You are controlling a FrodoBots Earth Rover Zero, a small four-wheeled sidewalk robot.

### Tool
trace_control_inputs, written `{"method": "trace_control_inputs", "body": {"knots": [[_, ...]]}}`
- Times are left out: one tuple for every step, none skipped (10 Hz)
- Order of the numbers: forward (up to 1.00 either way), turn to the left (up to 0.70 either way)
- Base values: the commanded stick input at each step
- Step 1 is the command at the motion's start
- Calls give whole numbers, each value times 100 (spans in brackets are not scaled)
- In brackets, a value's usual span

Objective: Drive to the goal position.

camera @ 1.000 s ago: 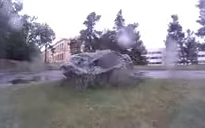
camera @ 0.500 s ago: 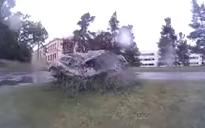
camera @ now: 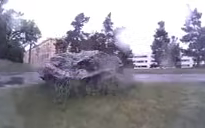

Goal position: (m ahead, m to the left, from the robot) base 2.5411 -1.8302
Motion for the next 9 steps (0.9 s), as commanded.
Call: {"method": "trace_control_inputs", "body": {"knots": [[45, -27], [45, -27], [45, -27], [45, -27], [45, -27], [45, -27], [45, -27], [45, -27], [45, -27]]}}
